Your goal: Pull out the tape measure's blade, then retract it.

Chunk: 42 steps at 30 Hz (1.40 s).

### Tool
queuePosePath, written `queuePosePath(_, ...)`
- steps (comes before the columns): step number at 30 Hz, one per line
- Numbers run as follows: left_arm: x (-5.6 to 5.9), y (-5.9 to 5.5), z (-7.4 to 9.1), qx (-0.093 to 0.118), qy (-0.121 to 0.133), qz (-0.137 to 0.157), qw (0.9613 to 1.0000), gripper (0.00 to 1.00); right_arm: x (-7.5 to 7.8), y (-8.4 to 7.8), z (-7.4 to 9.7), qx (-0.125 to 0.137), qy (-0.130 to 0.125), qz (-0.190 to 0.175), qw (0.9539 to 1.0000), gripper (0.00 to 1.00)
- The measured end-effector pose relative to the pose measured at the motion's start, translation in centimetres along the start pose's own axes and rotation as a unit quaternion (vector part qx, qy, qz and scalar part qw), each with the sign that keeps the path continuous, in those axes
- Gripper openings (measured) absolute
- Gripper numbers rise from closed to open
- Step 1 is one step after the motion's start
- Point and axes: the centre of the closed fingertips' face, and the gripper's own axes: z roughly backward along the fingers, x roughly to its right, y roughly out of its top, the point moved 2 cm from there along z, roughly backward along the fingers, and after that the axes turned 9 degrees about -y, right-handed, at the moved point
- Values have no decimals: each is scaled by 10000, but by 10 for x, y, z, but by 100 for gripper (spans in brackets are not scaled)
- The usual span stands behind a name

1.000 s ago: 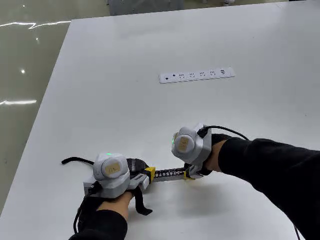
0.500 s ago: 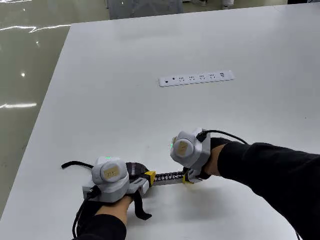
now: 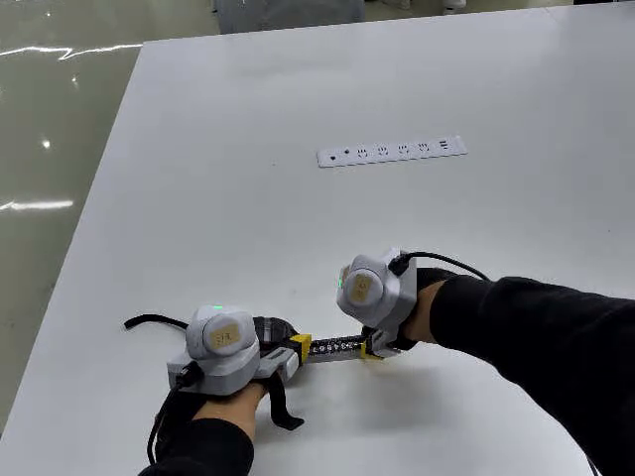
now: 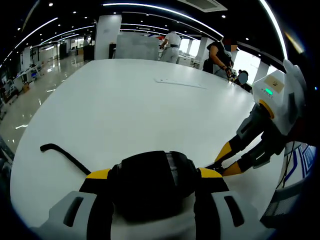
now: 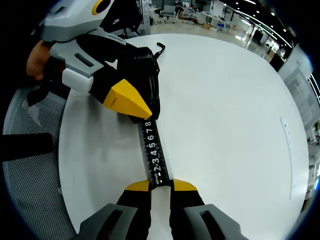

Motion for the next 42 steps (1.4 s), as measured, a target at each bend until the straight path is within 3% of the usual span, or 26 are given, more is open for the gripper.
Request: queuePosePath(42, 0, 0, 0, -14, 15, 20, 10000, 60, -2, 13, -5, 165, 15, 20, 9999, 9)
